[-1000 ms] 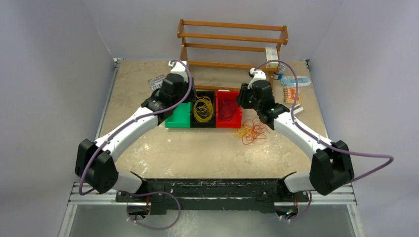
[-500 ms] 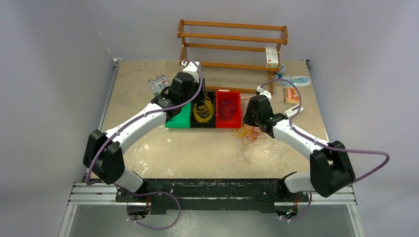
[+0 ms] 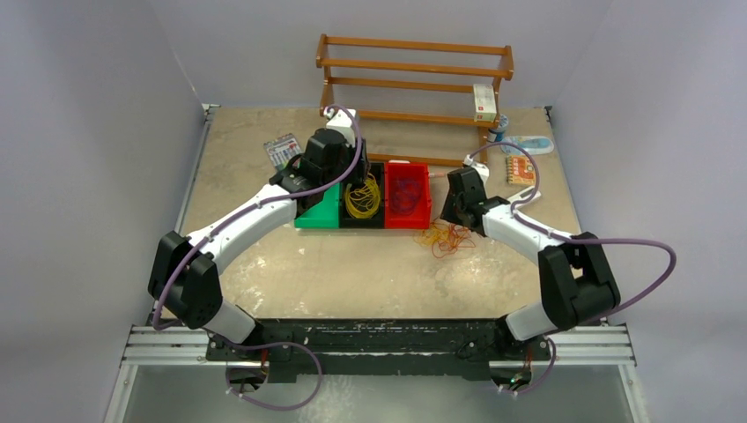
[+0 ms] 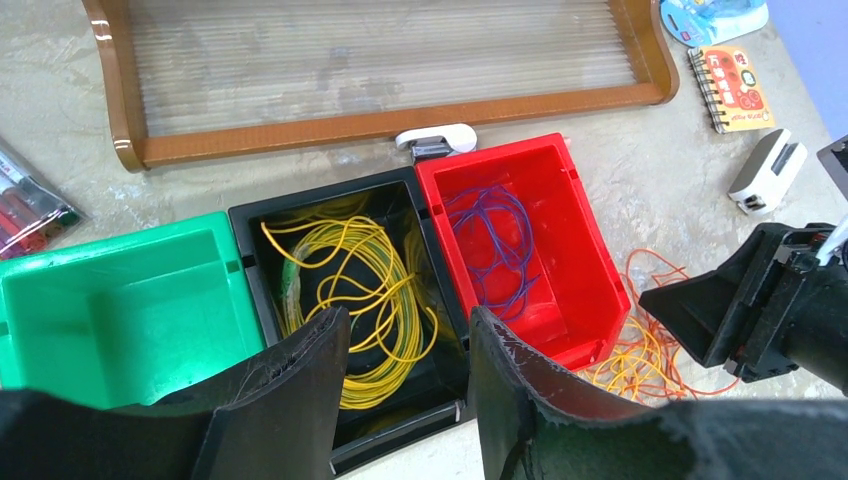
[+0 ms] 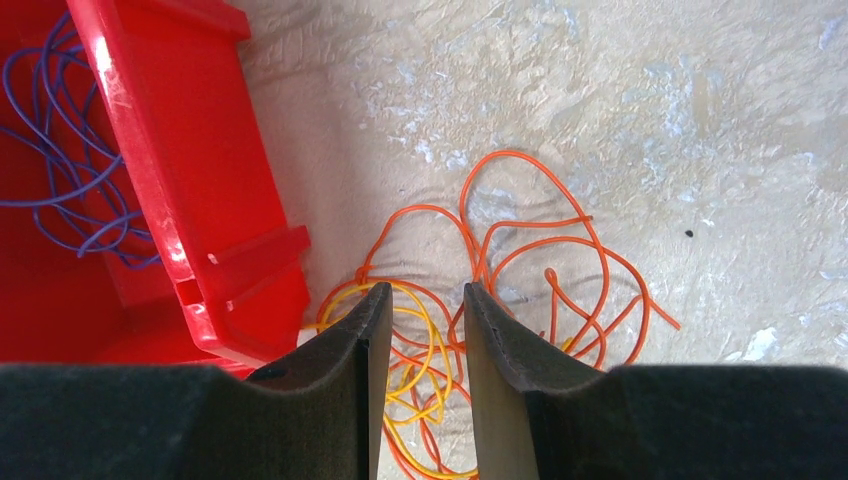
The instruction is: Untangle the cables
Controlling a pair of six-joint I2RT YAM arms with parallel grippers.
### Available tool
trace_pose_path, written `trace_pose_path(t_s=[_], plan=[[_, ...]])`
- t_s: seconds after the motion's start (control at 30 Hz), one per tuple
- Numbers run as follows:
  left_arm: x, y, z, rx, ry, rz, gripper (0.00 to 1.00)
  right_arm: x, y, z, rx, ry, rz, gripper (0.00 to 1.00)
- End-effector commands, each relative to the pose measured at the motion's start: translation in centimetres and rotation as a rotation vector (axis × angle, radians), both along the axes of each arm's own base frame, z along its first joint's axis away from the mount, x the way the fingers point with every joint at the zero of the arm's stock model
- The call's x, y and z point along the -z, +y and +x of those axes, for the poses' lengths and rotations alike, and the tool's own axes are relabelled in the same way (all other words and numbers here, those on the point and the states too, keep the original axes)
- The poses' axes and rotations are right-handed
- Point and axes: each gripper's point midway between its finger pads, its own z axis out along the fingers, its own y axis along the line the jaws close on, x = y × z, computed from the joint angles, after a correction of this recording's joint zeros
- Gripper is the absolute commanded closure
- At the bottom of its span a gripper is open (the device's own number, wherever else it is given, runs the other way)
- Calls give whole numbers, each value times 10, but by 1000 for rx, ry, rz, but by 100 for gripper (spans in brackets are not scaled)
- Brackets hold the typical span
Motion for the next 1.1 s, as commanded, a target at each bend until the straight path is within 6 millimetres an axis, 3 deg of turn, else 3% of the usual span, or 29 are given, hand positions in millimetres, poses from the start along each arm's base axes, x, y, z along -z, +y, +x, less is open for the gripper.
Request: trace_pose_path(t_s=[0.0,0.4,1.07], plan=[[-31,-2,3,14,-82,-52,53,-15,-1,20,40,-54,0,65],[-34,0,0,12,-89,-56,53,-15,-9,13,67,-39,-18,63],[-32,1,0,6,-88,-58,53,10,-6,14,66,18,-20,64]])
